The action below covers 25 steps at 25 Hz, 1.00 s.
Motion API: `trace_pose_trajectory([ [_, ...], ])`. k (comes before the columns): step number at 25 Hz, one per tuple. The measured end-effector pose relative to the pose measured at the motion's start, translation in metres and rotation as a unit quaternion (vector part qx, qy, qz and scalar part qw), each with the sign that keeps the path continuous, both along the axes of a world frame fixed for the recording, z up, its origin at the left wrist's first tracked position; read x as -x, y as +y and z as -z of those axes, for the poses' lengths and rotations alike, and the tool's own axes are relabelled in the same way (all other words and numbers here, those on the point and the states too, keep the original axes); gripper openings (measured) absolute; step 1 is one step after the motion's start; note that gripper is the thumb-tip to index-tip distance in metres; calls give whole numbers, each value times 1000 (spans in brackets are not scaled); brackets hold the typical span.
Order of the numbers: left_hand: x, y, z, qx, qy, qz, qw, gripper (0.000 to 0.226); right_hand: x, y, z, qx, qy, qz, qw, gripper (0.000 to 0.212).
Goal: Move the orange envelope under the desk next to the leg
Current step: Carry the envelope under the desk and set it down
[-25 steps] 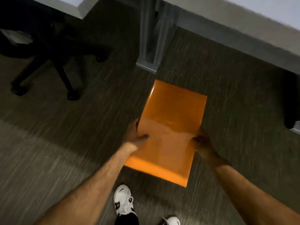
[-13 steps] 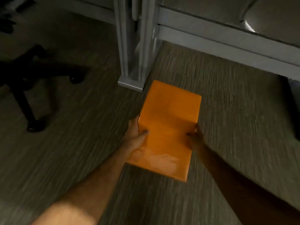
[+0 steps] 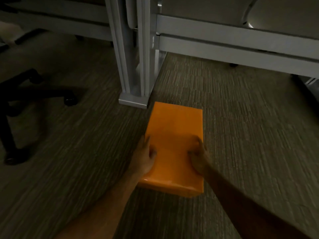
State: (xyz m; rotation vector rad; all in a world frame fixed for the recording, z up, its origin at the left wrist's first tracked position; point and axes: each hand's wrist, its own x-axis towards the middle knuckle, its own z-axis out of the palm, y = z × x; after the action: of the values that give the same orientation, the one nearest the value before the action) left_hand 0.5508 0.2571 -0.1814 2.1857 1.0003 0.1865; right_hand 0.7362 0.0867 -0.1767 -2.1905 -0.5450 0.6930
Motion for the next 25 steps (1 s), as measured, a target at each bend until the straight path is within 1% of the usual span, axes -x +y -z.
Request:
trace_pose_trajectory([
  [2,11,-8,3,-72,66,53,994,75,23,-14,2,66,-86,-61,992,72],
  [4,23,-16,3,-109,100,103,984,79,41,-27,5,115,-181,-111,970,70],
  [5,30,-20,3,-123,110,125,978,81,47,-31,5,131,-208,-145,958,70],
  [8,44,-30,8,-180,131,171,960,85,63,-41,9,161,-242,-226,930,74],
  [12,46,-31,14,-223,115,203,947,85,77,-49,16,174,-267,-225,921,81],
  [16,46,-30,23,-231,111,202,945,94,81,-48,19,170,-278,-215,921,85],
  [25,9,-2,28,-247,84,194,946,95,51,-19,23,169,-307,-196,916,86],
])
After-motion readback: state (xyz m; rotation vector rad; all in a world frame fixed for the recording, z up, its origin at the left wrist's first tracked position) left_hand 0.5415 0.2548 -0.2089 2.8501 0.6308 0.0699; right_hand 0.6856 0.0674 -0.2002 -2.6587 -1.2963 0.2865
